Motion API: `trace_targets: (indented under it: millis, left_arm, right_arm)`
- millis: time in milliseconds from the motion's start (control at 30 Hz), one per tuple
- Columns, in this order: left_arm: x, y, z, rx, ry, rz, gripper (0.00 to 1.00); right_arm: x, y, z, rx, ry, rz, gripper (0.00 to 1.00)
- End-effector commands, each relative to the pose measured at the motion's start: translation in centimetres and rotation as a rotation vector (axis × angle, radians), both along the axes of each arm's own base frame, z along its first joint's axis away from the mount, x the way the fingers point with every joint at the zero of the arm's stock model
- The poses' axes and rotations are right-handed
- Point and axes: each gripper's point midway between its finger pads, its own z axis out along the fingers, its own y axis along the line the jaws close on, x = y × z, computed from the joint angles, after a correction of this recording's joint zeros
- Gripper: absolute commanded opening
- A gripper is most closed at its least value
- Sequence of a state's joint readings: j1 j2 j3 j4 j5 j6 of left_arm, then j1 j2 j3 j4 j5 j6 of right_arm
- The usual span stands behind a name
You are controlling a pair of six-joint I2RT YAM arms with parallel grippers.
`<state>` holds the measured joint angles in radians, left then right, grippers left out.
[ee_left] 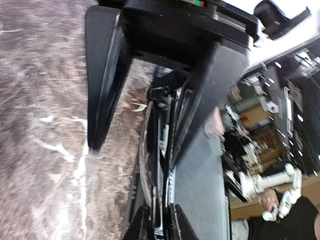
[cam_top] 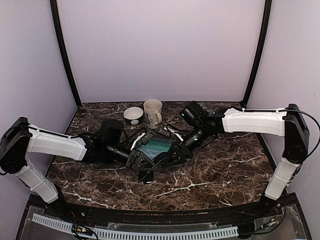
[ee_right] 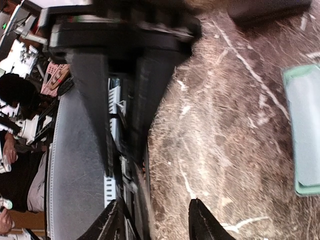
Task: Organize the sunglasses
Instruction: Pass from the right arm to the left
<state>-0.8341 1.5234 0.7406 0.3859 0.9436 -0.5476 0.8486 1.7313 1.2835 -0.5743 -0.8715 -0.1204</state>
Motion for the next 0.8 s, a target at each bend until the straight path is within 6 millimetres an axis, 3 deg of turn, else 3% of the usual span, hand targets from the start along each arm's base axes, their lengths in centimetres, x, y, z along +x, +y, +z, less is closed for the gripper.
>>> trace_targets:
  millis: [0,233,400,767]
  left_arm:
    - [1.0,1.1,-0.1,0.075,-0.034,0.114,0.11]
    - [4.4,3.4,-1.0,0.253,-0.124,0.343,0.11]
    - [5.9,4.7,-0.9,0.318,-0.173,0.434,0.11]
    - [7.3,7.0,-1.1,0.381,-0.189,0.542,0.11]
  right_arm:
    - [3.4,-1.4,-0.1,-0.025,-0.045,-0.147,0.45]
    - [8.5,-3.5,-0.6,-0.078,-0.104,-0.395,0.47]
    - [13.4,-5.0,-2.7,-0.185,-0.190,-0.622,0.53]
    - [17.2,-3.2,-6.3,-0.227,-0.242,-0.632,0.67]
